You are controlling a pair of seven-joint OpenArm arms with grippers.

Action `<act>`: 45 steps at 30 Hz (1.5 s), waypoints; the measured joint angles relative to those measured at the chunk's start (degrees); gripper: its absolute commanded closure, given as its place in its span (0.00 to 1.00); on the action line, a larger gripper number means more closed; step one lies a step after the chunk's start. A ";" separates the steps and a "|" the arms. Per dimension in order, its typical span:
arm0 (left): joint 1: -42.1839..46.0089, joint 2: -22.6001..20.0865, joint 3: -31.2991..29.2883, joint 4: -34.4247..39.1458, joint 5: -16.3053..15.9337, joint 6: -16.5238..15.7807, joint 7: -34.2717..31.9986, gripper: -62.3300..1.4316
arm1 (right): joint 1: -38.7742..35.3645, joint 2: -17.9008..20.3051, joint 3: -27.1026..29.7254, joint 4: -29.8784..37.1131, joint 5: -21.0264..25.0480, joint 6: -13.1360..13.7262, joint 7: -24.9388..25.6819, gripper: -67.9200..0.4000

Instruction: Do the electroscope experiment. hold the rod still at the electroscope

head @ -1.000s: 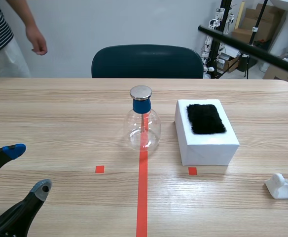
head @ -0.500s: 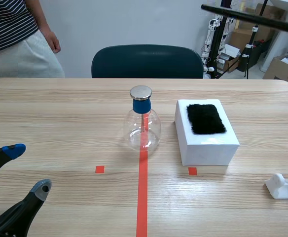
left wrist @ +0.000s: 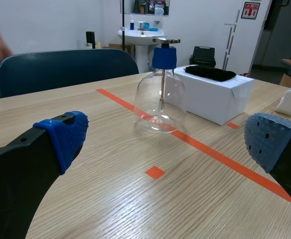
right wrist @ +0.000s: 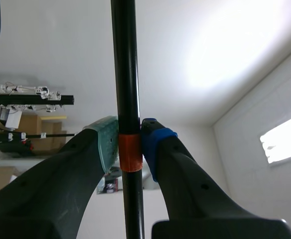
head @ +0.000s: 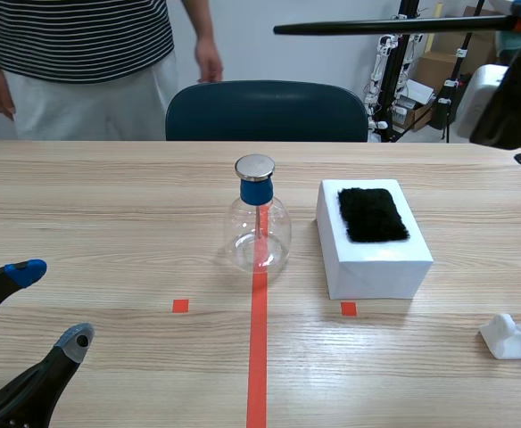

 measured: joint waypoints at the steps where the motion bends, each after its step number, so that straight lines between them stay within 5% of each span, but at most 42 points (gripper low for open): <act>1: 0.00 0.00 0.00 0.00 0.00 0.00 0.00 0.00 | 0.85 0.00 -0.98 -0.22 -1.40 0.55 0.00 0.84; 9: 0.00 0.00 0.00 0.00 0.00 0.00 0.00 0.00 | 4.61 -0.28 -8.09 -3.28 -8.39 1.86 -1.07 0.85; 17: 0.00 0.00 0.00 0.00 0.00 0.00 0.00 0.00 | 5.70 -2.45 -9.22 -6.69 -13.35 1.84 -1.22 0.84; 45: 0.00 0.00 0.00 0.00 0.00 0.00 0.00 0.00 | 5.73 -2.54 -9.22 -7.63 -16.26 3.10 0.48 0.84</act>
